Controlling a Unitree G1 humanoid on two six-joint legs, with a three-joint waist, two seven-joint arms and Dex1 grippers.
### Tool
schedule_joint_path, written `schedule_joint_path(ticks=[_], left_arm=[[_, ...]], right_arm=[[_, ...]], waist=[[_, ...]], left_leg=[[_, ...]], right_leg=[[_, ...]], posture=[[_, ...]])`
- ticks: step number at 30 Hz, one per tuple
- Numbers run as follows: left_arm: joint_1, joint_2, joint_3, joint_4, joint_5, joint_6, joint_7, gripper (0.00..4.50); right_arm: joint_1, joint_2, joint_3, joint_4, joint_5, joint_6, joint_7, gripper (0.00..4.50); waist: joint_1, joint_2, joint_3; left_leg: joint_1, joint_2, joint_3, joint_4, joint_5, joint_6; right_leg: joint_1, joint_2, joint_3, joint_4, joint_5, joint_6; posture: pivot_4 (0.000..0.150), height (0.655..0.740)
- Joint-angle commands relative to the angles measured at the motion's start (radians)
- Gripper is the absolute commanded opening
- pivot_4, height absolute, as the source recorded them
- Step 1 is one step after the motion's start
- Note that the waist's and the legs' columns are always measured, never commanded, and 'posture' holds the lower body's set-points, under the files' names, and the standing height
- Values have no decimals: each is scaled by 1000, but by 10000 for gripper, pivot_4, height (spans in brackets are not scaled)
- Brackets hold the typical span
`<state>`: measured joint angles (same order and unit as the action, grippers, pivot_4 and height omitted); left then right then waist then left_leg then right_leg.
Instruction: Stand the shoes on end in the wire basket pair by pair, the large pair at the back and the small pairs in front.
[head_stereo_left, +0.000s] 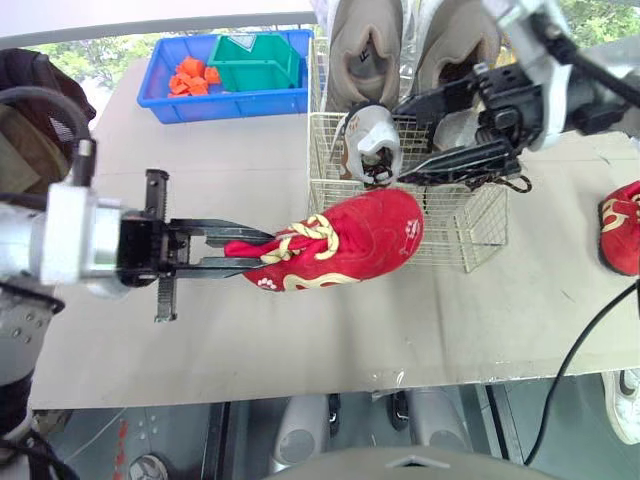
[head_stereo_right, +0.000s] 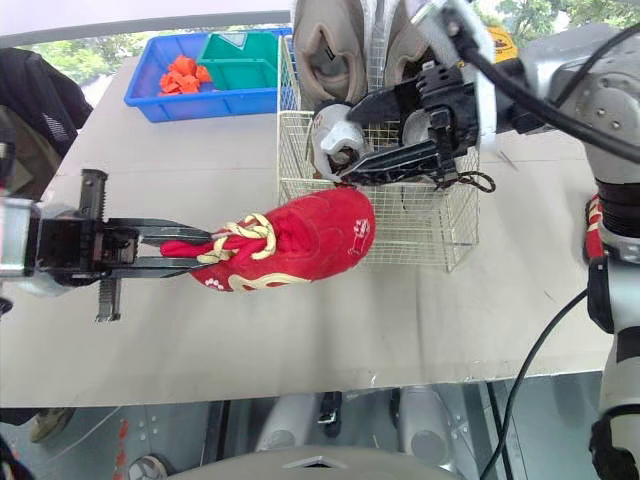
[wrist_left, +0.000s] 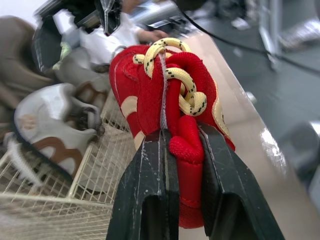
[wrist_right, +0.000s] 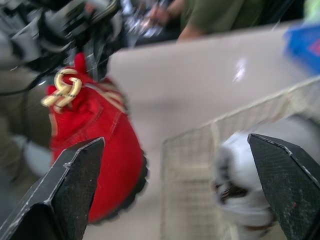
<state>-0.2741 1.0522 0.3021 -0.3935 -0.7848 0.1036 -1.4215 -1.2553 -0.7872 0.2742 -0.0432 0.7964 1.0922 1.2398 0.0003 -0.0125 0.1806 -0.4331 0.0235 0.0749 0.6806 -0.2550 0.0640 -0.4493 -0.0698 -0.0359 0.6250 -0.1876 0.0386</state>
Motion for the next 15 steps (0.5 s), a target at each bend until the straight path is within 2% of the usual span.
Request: schedule_joint_path(ticks=[1, 5, 10, 11, 12, 14, 15], left_arm=[[-119, -26, -73, 77, 73, -100, -89, 2626], [-213, -60, -134, 135, 139, -195, -164, 2626], [-280, -108, -154, 159, 181, -293, -185, 2626], [-285, -116, -150, 162, 187, -313, -186, 2626], [-296, -131, -140, 169, 197, -353, -181, 2626], [-310, -153, -121, 183, 212, -417, -167, 2626], [-313, -159, -117, 188, 217, -437, -163, 2626]], right_arm=[[-58, 30, 67, -19, -18, 79, 36, 45000], [-128, 119, 136, 51, -28, 202, 28, 45000], [-135, 156, 244, 71, -94, 233, 29, 45000], [-130, 148, 258, 61, -101, 226, 43, 39721], [-123, 139, 270, 48, -103, 225, 57, 37675], [-112, 127, 279, 29, -106, 220, 78, 30621], [-109, 125, 279, 26, -107, 219, 83, 24836]], waist=[[-1, 0, 0], [-13, 0, 0], [-12, 0, 0], [-11, 0, 0], [-9, 0, 0], [-9, -1, 0], [-10, -1, 0]], left_leg=[[0, 0, 1, 0, 0, 0], [-1, 0, 1, 1, 0, 0], [-1, 0, 0, 2, 0, 0], [-1, 0, 0, 2, 0, 0], [-1, 0, 0, 3, 0, 0], [-1, 0, -1, 4, 0, 1], [-2, 0, -1, 4, 0, 1]], right_leg=[[0, 0, 0, 0, 1, 2], [0, 1, 0, 0, 1, 3], [0, 1, -1, 1, 1, 3], [0, 1, -1, 1, 1, 3], [0, 1, -1, 1, 1, 3], [1, 0, -1, 1, 1, 3], [1, 0, -1, 1, 1, 3]], posture=[[1500, 7400], [1500, 7400], [1500, 7400], [1500, 7400], [1500, 7400], [1500, 7400], [1500, 7400]])
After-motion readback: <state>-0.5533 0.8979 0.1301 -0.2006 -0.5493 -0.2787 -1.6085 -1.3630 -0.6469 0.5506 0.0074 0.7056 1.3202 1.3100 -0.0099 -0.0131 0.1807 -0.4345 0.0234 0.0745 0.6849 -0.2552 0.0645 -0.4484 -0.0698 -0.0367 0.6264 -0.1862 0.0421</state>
